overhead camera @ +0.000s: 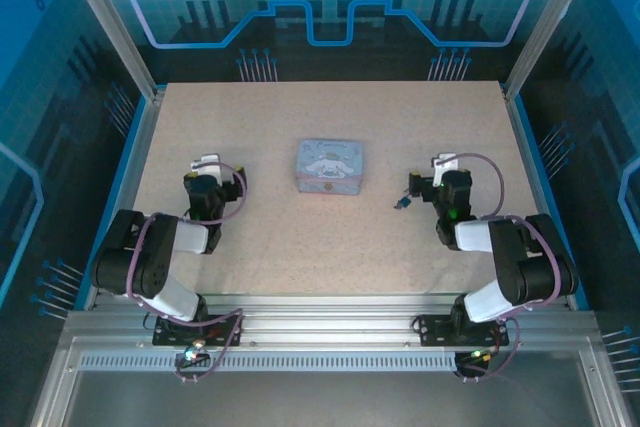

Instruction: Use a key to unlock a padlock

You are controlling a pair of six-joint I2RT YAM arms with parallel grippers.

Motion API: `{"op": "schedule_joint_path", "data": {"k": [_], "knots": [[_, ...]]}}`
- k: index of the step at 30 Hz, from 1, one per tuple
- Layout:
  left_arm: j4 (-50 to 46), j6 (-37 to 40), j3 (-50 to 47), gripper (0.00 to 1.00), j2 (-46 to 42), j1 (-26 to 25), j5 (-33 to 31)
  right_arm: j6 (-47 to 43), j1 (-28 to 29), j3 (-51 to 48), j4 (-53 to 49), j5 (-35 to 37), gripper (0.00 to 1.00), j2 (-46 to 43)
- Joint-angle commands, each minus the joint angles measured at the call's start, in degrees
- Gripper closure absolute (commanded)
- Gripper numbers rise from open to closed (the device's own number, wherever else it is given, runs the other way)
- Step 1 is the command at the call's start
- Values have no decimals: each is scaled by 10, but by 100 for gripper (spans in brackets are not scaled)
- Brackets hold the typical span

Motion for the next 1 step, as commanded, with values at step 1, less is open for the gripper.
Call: {"op": "schedule_joint_path", "data": {"k": [1], "knots": [[24,15,3,1,1,-6,6,-5,-7,9,11,-5,0,-3]]}}
